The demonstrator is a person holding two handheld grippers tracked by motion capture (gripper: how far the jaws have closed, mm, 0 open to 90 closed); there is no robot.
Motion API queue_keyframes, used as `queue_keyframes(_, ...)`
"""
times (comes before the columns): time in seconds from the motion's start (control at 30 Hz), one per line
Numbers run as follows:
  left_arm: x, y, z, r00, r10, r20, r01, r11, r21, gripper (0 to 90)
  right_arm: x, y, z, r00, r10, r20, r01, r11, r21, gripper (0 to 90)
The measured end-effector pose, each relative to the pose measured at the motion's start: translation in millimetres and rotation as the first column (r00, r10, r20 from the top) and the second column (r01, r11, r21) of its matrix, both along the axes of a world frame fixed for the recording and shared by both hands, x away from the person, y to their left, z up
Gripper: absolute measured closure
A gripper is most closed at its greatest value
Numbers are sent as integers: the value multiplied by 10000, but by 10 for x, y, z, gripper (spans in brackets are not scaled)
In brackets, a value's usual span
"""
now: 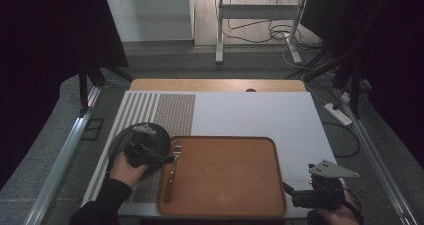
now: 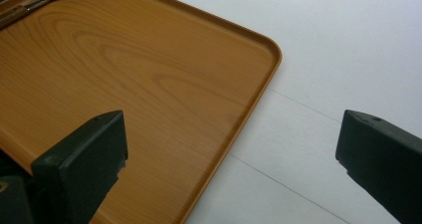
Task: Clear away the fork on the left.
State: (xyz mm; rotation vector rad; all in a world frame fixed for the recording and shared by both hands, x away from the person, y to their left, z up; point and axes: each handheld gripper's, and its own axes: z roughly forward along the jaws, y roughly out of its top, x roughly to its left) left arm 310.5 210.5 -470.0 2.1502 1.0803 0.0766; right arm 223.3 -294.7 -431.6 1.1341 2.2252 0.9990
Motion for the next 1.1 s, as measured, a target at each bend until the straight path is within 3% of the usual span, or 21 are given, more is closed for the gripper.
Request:
queue_keyframes(0.13,-62,100,42,9990,94,427,-89,9999,-122,0,-1,4,1,10000,-5,-4,5,10000,-23,3)
queue_keyframes(0.27,-115,151,30,9969,369,688,-386,9990,237,0,-1,6,1,10000,-6,9,6,10000,-25,3)
queue_keyframes(0.5,-212,246,6,9956,485,804,-502,9986,193,0,3,6,2,10000,10,-2,-10,10000,-21,4)
queue_keyframes(0.8,-363,287,16,9948,545,859,-589,9971,491,0,4,9,2,10000,4,2,-4,10000,-28,3)
queue_keyframes(1.0,-482,337,28,9948,568,846,-590,9980,238,0,6,12,1,10000,1,-5,-1,10000,-47,3)
queue_keyframes(1.1,-546,361,23,9965,329,775,-318,9994,-141,0,7,13,1,10000,-16,-9,16,10000,-44,3)
